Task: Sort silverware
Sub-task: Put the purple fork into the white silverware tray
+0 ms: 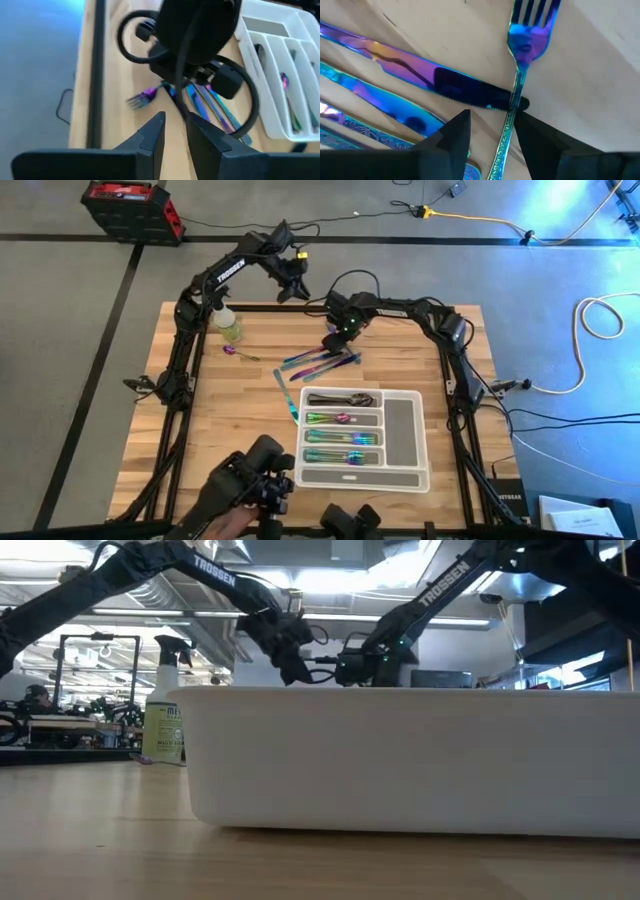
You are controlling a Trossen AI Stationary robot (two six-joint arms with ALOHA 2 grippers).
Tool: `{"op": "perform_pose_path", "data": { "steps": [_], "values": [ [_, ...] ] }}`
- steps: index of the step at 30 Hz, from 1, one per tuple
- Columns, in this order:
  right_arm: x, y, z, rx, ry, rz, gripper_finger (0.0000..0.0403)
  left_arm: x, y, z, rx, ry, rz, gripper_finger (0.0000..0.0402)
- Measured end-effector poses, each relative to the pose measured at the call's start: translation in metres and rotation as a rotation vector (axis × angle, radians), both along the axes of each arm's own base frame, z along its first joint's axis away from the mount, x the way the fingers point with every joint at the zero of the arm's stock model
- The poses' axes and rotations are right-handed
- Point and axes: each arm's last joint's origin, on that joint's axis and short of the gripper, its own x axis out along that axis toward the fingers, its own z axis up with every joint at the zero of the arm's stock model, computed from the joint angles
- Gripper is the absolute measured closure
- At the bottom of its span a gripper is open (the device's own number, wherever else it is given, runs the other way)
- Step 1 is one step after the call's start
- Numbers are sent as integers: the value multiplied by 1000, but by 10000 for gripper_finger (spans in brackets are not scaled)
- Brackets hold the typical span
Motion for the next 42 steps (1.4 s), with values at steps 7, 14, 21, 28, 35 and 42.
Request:
{"op": "perform_pose_path", "data": {
  "steps": [7, 14, 21, 28, 35, 42],
  "values": [
    [-3, 1, -1, -31, 57, 54, 297, 1, -4, -1, -12, 12, -20, 338],
    [-6, 1, -1, -37, 84, 93, 394, 5, -8, -2, -142, 61, 98, 338],
    [-13, 1, 23, -98, 70, 86, 398, 22, -24, -2, -293, 132, 218, 338],
    [-40, -9, 81, -178, 0, -42, 401, 45, -38, 4, -225, 85, 188, 338],
    [-93, -12, 163, -364, -139, -273, 402, 65, -49, 0, -193, 139, 318, 338],
    [-146, 0, 211, -396, -403, -500, 402, 108, -73, 11, -31, -25, 329, 334]
  ]
}}
